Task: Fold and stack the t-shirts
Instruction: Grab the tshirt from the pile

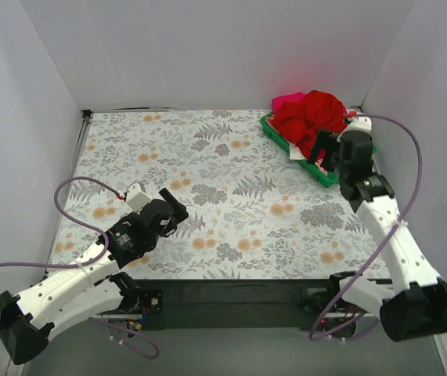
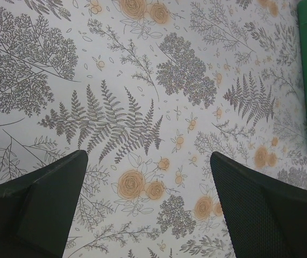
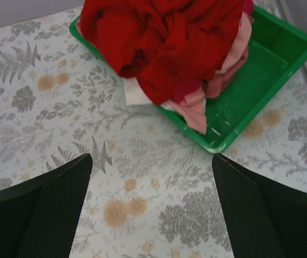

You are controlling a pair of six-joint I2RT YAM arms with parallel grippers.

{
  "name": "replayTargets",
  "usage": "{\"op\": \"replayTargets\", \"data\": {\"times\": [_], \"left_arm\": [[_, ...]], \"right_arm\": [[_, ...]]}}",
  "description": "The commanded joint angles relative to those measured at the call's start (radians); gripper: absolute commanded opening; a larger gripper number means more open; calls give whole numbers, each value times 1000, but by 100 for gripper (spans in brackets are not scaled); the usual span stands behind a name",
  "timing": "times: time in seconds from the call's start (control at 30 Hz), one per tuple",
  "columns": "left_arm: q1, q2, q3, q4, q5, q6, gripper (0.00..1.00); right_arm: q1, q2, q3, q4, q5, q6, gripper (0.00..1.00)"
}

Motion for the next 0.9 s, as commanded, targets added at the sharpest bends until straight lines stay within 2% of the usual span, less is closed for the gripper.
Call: {"op": "replayTargets", "data": {"times": [0.0,0.17,0.4,0.53,0.63,0.67,0.73,0.77,0.83,0.87], "left_arm": [[5,9,-9,43,-1,38,98],[5,16,-18,50,5,46,98],[5,32,-40,103,53,75,98],[5,41,-43,106,51,77,98],[5,50,-40,107,53,80,98],[5,52,-38,107,54,78,98],[5,55,-37,106,57,80,98],[5,55,-38,107,60,81,98],[5,52,-38,109,68,86,98],[5,50,-40,112,74,91,98]], "right_arm": [[-12,160,194,55,58,-125,98],[-69,458,462,55,34,-177,97],[-105,882,830,-1,-57,-217,87],[-105,998,925,-38,-60,-230,79],[-105,1032,937,-38,-54,-228,56],[-105,1032,937,-38,-48,-225,41],[-105,1021,936,-41,-33,-217,28],[-103,1013,939,-41,-29,-220,19],[-105,984,945,-40,-26,-228,12],[-105,974,955,-40,-28,-236,2]]}}
